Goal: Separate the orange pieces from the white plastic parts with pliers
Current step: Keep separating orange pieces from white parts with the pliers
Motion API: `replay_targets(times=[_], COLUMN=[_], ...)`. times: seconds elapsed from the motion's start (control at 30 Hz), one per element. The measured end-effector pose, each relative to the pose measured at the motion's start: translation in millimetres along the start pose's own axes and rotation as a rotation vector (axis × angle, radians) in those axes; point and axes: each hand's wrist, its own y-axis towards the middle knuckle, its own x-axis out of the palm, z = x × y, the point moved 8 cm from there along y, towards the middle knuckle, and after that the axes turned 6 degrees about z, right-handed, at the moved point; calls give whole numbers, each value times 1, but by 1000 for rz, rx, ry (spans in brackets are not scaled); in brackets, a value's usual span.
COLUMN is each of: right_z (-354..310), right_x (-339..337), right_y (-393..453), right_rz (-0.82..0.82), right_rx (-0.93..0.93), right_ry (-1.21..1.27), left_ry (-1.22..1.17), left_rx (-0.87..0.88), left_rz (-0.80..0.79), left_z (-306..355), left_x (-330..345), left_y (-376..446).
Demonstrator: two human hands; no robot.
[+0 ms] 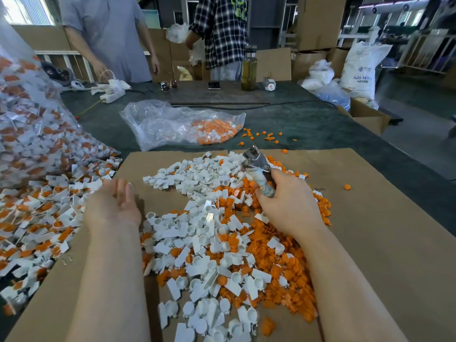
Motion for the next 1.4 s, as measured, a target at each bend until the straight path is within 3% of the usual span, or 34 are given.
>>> replay_targets(times=[0.07, 0.13, 0.33, 0.43, 0.5, 0.6, 1.1, 1.23, 1.4], right_z=[3, 5, -5, -8, -9, -9, -13, -13, -12], right_x=[0, 4, 23, 29, 31, 33, 25, 20, 10], right_y=[1, 0, -4, -6, -7, -7, -2, -1, 1], right_rz=[-3, -46, -131, -138, -152, -165, -68, -37, 19], right_rx=[19, 24, -19, -36, -32, -24, -31, 6, 82], right_ry=[-20, -66, -205, -279, -315, -336, -269, -125, 168], left_ry=[331, 683, 1375, 1680, 1801, 1873, 1954, 1753, 1387], left_rx=[52, 137, 552, 696, 698, 637, 769, 757, 486], left_rz=[2, -100, -433, -454, -473, -506, -552, -563, -583], left_z=[-3, -12, -46, -56, -61, -63, -69, -68, -71], left_x=[2, 14, 41, 42, 41, 40, 45, 50, 46], left_y=[-7, -18, -40, -40, -40, -41, -51, -56, -64])
